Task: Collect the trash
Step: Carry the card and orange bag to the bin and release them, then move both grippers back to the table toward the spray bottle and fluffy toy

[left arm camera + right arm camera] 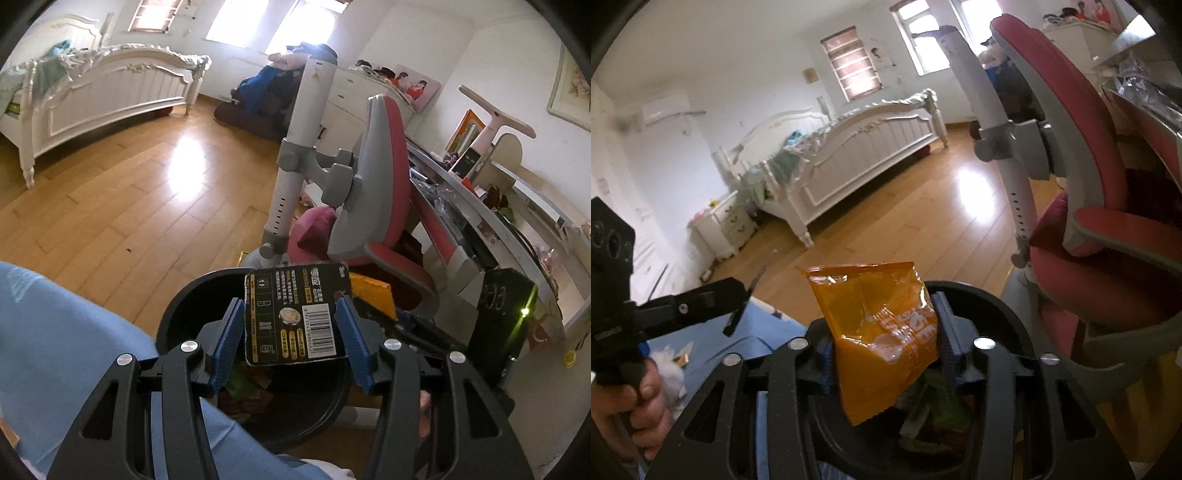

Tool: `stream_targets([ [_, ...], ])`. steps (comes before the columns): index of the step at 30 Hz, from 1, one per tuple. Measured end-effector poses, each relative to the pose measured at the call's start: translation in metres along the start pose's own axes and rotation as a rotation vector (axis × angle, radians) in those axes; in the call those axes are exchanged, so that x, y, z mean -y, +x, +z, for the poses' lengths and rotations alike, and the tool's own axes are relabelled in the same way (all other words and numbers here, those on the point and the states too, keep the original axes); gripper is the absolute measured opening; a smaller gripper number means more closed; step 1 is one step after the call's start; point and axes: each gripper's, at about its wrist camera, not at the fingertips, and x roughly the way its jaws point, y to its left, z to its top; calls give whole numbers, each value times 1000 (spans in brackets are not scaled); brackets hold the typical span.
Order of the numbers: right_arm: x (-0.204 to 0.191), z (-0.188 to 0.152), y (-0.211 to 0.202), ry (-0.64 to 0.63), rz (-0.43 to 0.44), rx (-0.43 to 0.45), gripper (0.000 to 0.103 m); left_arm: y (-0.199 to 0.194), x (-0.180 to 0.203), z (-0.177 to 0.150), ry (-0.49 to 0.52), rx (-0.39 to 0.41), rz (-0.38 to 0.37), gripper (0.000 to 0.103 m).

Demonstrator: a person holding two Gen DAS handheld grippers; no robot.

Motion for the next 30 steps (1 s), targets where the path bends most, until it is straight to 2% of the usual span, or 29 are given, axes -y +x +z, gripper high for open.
stream_targets([
  [1, 1, 1, 1, 0, -4, 1, 71, 1, 1, 2, 1, -3, 4, 60],
  [2, 2, 1, 1, -3, -14, 5, 82, 1, 2, 4, -2, 3, 3, 75],
  [3, 3, 2, 1, -10, -24, 8, 83, 0, 3, 4, -6, 14, -2, 85],
  [10, -1, -5, -8, 2, -9, -15, 83, -28, 4, -4, -15, 40, -17, 86],
  [17, -47, -16, -17, -37, 92, -62, 83, -97, -9, -34, -45, 93, 43, 86],
  [21, -97, -24, -17, -88, 205, -112, 83, -149, -35, -64, -99, 131, 151, 86],
  [25, -158, -35, -15, -165, 312, -166, 84, -200, -70, -101, -203, 164, 275, 86],
  [26, -172, -38, -13, -183, 339, -184, 84, -213, -81, -113, -237, 165, 317, 86],
  [30, -236, -53, 5, -244, 438, -283, 84, -240, -104, -148, -324, 145, 393, 84],
])
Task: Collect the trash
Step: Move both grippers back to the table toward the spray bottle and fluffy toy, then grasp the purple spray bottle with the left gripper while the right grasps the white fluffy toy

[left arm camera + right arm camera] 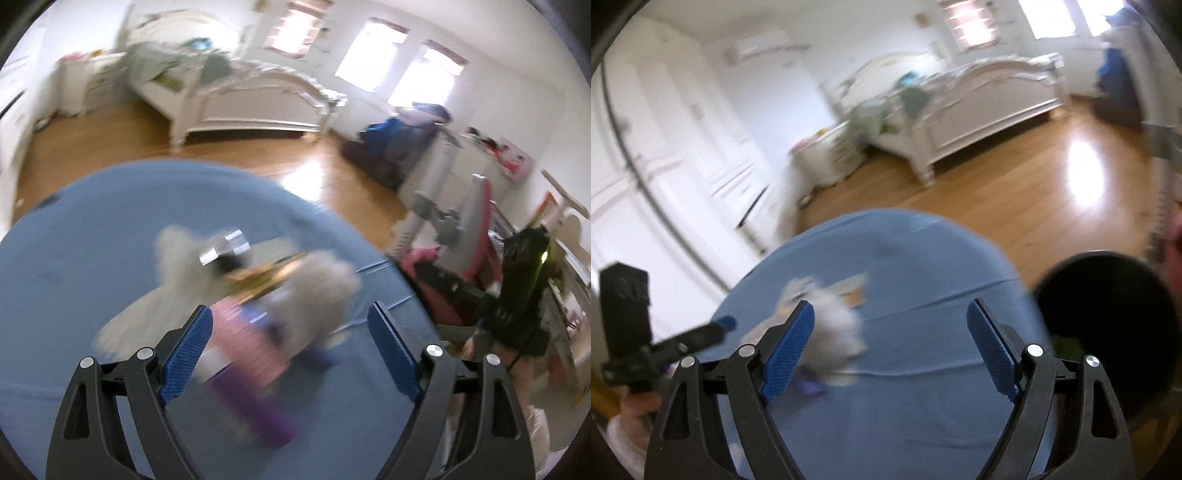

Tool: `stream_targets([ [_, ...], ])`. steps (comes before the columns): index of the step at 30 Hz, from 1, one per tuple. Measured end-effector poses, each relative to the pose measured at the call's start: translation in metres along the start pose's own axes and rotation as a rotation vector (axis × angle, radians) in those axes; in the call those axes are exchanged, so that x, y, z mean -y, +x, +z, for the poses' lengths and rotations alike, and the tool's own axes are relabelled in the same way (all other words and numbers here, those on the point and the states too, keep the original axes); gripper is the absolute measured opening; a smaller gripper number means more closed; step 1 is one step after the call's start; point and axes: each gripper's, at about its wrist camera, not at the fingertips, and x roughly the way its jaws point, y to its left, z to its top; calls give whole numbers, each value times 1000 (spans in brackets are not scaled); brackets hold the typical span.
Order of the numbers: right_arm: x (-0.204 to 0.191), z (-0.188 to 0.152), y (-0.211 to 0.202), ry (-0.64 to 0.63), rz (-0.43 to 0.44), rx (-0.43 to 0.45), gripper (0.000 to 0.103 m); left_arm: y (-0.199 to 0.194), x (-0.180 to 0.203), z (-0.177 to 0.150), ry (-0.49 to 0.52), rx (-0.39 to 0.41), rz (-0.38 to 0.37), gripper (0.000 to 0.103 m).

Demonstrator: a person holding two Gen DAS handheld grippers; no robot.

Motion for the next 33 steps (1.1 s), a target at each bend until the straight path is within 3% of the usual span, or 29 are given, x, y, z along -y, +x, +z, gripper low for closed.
stream_targets([
  [4, -33, 5, 45, -29, 25, -101, 84, 5, -13, -20, 7, -62, 56, 78],
  [7, -46, 5, 76, -44, -3, -183, 82, 18, -14, -26, 6, -98, 44, 77],
  [9, -51, 0, 83, -57, -10, -214, 51, 28, -12, -29, 43, -121, 81, 65],
  [10, -49, -1, 83, -56, -3, -218, 49, 30, -13, -31, 60, -118, 100, 63],
  [11, -50, -2, 79, -56, 3, -205, 44, 29, -13, -32, 77, -111, 114, 56],
  [14, -47, -6, 62, -55, 11, -157, 41, 25, -25, -30, 58, -98, 105, 39],
  [18, -39, -1, 26, -23, 46, -47, 41, 15, -37, -30, 55, -60, 103, 28],
  [27, -20, 5, -30, 8, 23, 126, 41, -29, -36, -17, 46, 93, 65, 26],
  [33, 2, 5, -68, 19, -39, 232, 41, -41, 8, 9, 117, 164, -12, 26],
])
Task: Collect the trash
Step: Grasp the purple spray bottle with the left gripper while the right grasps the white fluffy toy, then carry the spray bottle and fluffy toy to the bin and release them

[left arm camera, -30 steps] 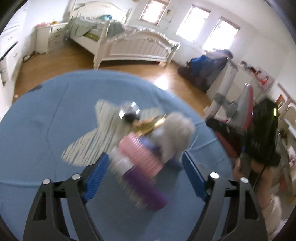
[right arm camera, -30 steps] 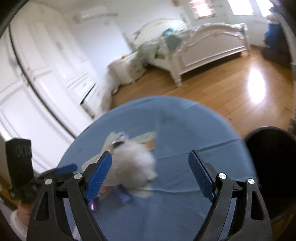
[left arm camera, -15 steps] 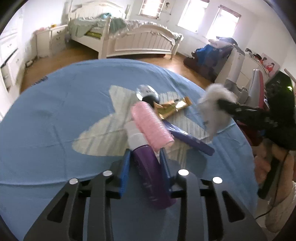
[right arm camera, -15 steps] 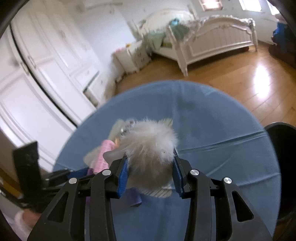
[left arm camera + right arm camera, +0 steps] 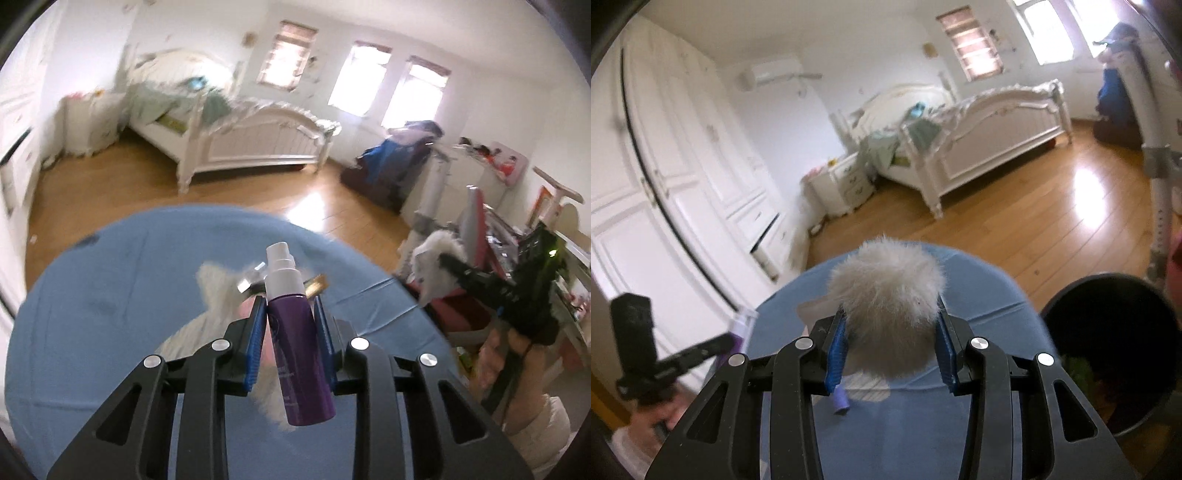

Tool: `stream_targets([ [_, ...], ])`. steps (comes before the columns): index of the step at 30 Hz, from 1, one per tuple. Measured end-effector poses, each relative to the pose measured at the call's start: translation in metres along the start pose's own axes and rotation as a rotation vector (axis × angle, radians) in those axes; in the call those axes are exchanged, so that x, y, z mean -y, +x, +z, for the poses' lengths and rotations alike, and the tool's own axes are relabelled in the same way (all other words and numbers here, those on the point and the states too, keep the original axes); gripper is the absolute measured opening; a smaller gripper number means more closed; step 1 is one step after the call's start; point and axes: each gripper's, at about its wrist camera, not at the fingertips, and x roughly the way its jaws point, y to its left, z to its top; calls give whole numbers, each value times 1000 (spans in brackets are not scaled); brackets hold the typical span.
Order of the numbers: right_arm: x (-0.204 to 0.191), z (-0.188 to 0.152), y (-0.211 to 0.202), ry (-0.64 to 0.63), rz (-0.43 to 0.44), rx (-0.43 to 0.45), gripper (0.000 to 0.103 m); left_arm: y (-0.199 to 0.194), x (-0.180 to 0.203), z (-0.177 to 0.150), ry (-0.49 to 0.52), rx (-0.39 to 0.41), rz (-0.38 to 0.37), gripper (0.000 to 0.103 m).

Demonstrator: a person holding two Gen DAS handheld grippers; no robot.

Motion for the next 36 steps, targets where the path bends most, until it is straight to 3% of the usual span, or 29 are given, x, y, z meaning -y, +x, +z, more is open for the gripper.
stream_targets([
  [4, 17, 8, -25, 3, -60, 78, 41, 11, 36, 20, 61, 27, -73, 26],
  [11, 55, 17, -77, -22, -239, 198, 41, 54, 107, 45, 163, 45, -218, 26],
  [14, 77, 17, -93, -34, -342, 227, 41, 78, 134, 52, 182, 24, -287, 26],
  [20, 117, 15, -103, -20, -458, 234, 41, 126, 178, 48, 205, -41, -396, 26],
  [26, 152, 8, -90, 3, -518, 196, 41, 161, 198, 41, 210, -83, -428, 26],
  [36, 177, 3, -68, 35, -522, 169, 41, 193, 207, 39, 210, -140, -419, 25],
])
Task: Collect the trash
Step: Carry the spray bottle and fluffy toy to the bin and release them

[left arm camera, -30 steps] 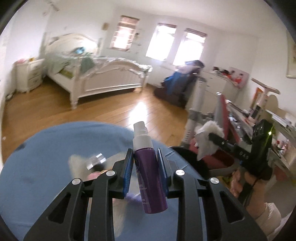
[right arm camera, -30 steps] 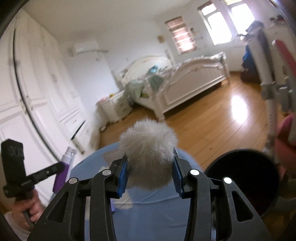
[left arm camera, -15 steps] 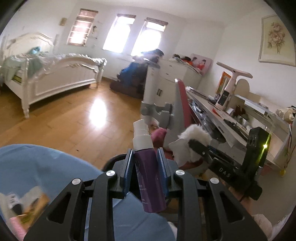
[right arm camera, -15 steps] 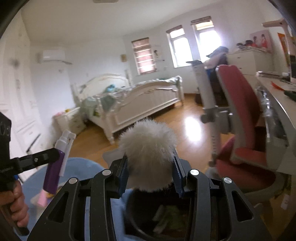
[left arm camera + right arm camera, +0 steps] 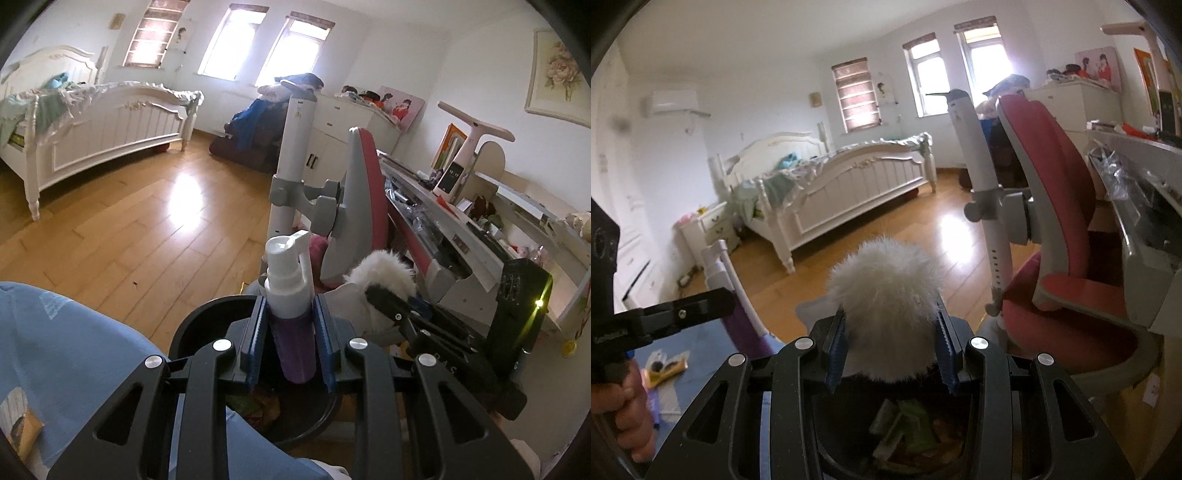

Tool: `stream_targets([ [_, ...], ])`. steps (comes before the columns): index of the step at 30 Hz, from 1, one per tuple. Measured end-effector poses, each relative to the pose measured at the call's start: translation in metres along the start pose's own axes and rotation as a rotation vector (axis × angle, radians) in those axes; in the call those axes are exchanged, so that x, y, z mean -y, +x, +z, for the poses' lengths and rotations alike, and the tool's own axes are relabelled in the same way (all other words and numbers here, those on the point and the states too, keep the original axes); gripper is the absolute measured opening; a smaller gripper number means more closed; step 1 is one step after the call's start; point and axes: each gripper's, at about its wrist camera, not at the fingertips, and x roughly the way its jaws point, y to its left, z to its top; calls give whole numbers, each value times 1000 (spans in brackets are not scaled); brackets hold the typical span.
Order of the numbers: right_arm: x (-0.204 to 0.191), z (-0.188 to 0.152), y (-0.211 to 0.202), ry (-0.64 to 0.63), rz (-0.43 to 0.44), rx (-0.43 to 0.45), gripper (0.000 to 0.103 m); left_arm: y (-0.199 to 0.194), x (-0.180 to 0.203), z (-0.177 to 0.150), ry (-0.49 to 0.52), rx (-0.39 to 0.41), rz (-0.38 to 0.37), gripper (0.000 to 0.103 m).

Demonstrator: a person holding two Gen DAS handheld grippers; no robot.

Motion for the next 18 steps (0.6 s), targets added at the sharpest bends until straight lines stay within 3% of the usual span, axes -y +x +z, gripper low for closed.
stream_targets([
  [15, 3, -9, 20, 13, 1, -32, 42, 31, -2, 1, -3, -51, 0, 25],
  [17, 3, -9, 26, 5, -5, -53, 49, 36, 0, 2, 2, -65, 4, 26],
  [18, 2, -9, 29, -2, -12, -66, 63, 37, 1, 3, 7, -67, 21, 28],
])
